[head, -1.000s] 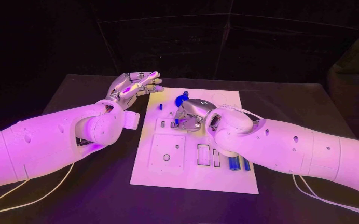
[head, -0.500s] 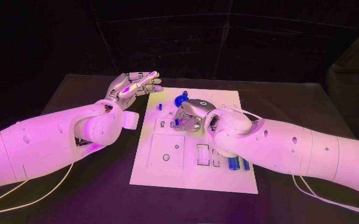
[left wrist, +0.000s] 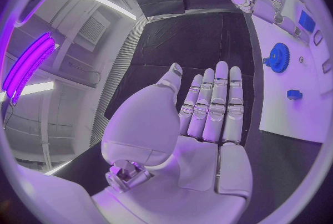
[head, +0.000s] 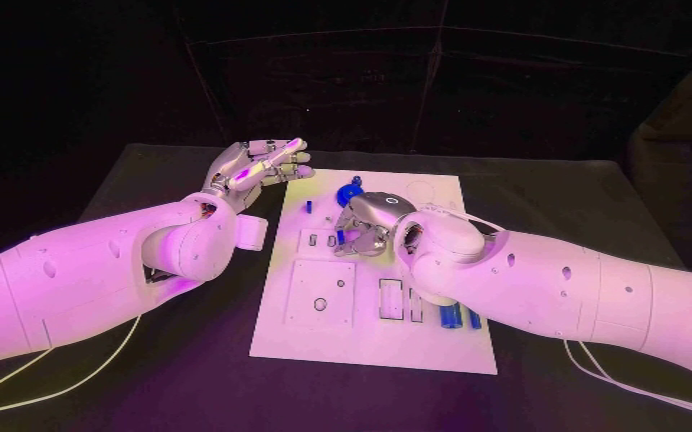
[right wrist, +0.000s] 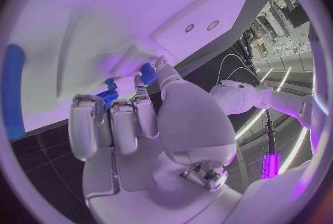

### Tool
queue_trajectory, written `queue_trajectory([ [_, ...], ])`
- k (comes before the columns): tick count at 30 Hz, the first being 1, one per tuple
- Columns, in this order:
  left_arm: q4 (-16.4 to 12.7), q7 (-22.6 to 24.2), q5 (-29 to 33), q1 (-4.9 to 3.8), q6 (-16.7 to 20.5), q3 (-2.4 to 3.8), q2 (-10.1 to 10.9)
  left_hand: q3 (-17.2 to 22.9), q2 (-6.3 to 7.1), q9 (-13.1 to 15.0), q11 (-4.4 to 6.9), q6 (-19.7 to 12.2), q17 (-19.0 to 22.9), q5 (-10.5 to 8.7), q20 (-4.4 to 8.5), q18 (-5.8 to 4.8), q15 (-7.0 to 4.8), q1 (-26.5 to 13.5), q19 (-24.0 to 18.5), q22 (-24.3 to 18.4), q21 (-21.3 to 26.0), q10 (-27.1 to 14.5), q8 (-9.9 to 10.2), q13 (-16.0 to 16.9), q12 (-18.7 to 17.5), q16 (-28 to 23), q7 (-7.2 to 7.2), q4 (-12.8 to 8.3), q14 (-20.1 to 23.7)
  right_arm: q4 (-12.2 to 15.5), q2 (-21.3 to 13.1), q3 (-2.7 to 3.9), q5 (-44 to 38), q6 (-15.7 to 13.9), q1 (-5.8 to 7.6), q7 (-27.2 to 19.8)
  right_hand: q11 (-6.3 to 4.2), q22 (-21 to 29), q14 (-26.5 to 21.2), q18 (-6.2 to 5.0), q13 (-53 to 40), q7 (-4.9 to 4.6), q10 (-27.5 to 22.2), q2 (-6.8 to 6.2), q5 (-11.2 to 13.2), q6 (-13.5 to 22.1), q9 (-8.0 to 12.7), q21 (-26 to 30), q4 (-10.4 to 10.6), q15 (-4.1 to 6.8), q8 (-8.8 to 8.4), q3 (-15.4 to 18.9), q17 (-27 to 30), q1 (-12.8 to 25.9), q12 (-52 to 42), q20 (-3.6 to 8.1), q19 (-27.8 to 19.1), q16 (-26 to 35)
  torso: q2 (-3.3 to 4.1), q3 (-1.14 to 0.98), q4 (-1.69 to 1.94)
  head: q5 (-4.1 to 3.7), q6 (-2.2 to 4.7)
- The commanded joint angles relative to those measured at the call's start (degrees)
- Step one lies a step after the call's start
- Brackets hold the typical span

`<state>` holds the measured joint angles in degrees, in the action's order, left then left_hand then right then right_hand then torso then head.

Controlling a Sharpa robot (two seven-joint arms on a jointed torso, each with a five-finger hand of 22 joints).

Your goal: Assemble the parts on the task board

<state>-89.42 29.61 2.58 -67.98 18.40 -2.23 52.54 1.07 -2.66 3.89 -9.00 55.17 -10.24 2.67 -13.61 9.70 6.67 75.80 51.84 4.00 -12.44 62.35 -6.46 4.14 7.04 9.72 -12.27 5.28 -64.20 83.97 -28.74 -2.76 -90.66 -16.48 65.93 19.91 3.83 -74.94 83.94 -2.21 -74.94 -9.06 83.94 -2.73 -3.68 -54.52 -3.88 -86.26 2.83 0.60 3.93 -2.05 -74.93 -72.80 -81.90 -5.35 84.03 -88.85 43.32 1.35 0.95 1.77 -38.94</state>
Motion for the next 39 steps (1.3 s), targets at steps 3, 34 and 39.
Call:
queue_trajectory([
  [3, 0.0, -0.1, 0.0, -0.09, -0.8, 0.06, 0.0, -0.2, -0.52, -0.1, -0.07, 0.5, -0.2, 0.16, 0.12, 0.94, 0.02, -0.1, 0.6, 0.0, 0.2, 0.4, 0.5, -0.1, -0.5, -0.1, 0.0, -0.5, -0.5, 1.1, -0.5, -0.11, -1.5, -6.2, -0.15, -0.3, 0.78, -6.5, 5.4, 0.4, -8.0, -0.54, 0.1, -1.31, -1.3, 1.9, 0.0, 0.1, 1.4, -0.76, 0.02, 2.4, -12.1, 0.8, 0.8, -0.72, 2.1, 0.2, 0.01, -0.06, -0.01, -0.03, 0.09],
  [34, 3.1, -45.3, -42.1, -4.2, -17.9, 0.06, -1.2, -6.4, -2.98, 8.7, 8.39, 2.9, -75.4, 0.38, 10.28, -1.82, -9.54, -7.9, 26.0, 32.8, -40.8, 3.5, -14.7, 33.3, 40.4, 77.2, 6.78, 1.9, -24.5, 6.4, -21.6, 1.7, 36.2, -6.2, 7.64, -28.2, 0.48, -3.8, 4.7, -0.18, -6.2, -0.24, -1.3, 1.21, -7.6, 1.5, -0.5, 1.4, 5.0, -0.53, 2.93, 3.2, -9.5, -7.1, 2.5, -0.64, 0.8, 1.7, -3.11, -0.77, -0.22, 0.02, -0.5],
  [39, 5.1, -53.5, -48.5, -6.05, -21.5, 0.06, -4.3, -10.4, -3.26, 11.9, 9.01, 3.0, -79.8, -0.02, 11.14, -3.9, -10.3, -13.3, 29.5, 50.1, -54.1, 7.6, -19.8, 44.4, 51.1, 80.3, 8.12, 6.7, -25.8, 4.7, -21.7, 1.77, 37.1, -6.0, 7.99, -27.9, 0.47, -3.7, 4.7, -0.2, -6.1, -0.23, -1.3, 1.25, -7.5, 1.5, -0.4, 1.5, 5.0, -0.51, 2.94, 3.3, -9.5, -7.0, 2.5, -0.62, 0.7, 1.7, -3.68, -1.1, 0.05, 0.34, -0.7],
])
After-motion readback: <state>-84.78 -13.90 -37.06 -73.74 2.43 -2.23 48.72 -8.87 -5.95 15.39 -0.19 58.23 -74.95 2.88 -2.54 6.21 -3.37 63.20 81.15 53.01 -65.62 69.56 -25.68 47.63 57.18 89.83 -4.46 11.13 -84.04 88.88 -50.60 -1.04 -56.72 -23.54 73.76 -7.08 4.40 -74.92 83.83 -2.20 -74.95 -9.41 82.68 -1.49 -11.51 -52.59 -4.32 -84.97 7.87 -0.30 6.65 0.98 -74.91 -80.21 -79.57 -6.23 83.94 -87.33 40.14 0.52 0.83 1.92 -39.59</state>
